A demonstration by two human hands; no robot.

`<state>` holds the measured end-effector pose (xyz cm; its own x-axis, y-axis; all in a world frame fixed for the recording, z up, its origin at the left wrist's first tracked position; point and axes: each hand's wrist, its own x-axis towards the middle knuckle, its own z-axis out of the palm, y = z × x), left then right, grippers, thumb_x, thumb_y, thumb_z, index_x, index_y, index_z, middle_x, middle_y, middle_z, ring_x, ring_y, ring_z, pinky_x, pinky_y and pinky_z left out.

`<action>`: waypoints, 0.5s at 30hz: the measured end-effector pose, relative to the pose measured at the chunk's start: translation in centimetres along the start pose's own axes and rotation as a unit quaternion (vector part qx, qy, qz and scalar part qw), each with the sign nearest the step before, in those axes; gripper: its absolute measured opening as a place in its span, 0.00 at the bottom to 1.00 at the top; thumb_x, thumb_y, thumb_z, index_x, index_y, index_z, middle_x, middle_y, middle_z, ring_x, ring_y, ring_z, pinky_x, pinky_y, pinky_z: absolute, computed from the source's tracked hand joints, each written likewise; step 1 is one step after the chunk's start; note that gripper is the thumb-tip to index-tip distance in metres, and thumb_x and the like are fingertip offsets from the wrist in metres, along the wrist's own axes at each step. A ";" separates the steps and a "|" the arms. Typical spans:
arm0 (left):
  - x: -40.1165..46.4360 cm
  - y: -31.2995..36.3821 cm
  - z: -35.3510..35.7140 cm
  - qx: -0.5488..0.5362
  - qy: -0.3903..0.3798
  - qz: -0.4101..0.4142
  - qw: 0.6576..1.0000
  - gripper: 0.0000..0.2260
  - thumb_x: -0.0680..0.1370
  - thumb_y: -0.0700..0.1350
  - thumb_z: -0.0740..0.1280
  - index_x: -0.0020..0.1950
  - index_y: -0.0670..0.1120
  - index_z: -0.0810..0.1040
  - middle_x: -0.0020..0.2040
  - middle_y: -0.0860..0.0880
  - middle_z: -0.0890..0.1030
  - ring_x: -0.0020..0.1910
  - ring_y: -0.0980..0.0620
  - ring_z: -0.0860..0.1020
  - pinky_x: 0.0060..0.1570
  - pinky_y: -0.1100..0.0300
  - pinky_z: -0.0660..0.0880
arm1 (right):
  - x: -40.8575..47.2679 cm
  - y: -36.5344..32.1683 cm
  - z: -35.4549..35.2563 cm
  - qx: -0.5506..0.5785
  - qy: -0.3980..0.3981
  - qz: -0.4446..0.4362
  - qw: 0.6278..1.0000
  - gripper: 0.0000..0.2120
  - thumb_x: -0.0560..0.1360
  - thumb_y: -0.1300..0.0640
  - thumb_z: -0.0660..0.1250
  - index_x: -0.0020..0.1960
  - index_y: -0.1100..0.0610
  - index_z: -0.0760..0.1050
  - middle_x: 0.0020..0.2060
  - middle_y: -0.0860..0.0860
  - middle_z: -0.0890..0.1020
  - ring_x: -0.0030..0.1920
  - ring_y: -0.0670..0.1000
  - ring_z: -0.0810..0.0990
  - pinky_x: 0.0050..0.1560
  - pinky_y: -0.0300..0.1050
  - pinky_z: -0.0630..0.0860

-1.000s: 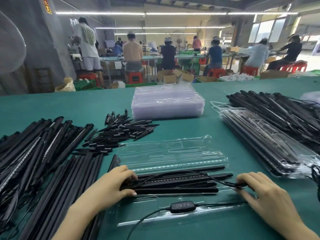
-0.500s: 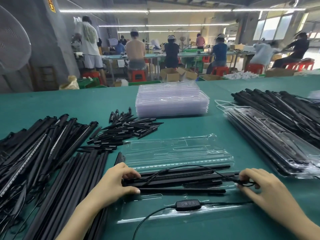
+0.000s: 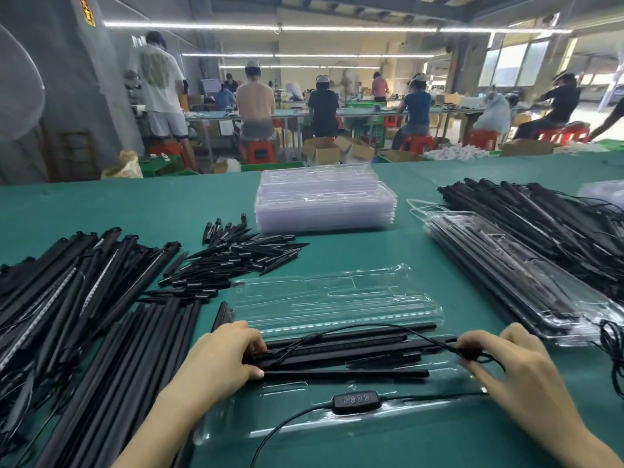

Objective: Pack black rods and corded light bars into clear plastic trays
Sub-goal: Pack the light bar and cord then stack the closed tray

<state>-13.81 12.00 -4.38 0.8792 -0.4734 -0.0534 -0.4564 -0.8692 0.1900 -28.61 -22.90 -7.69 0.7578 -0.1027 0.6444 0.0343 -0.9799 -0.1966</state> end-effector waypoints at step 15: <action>1.7 12.6 3.3 -0.017 0.055 0.203 0.978 0.24 0.82 0.51 0.55 0.77 0.54 0.53 0.76 0.56 0.57 0.74 0.54 0.55 0.71 0.54 0.54 | -1.5 -0.3 0.2 -0.177 0.043 -0.343 0.921 0.22 0.80 0.65 0.53 0.40 0.58 0.85 0.28 0.49 0.72 0.34 0.50 0.70 0.43 0.44 0.65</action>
<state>-18.50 -0.21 -5.27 0.6373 -0.7581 0.1387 -0.7673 -0.6073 0.2062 -29.64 -22.45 -8.76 0.5823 0.5639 0.5857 0.2605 -0.8118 0.5226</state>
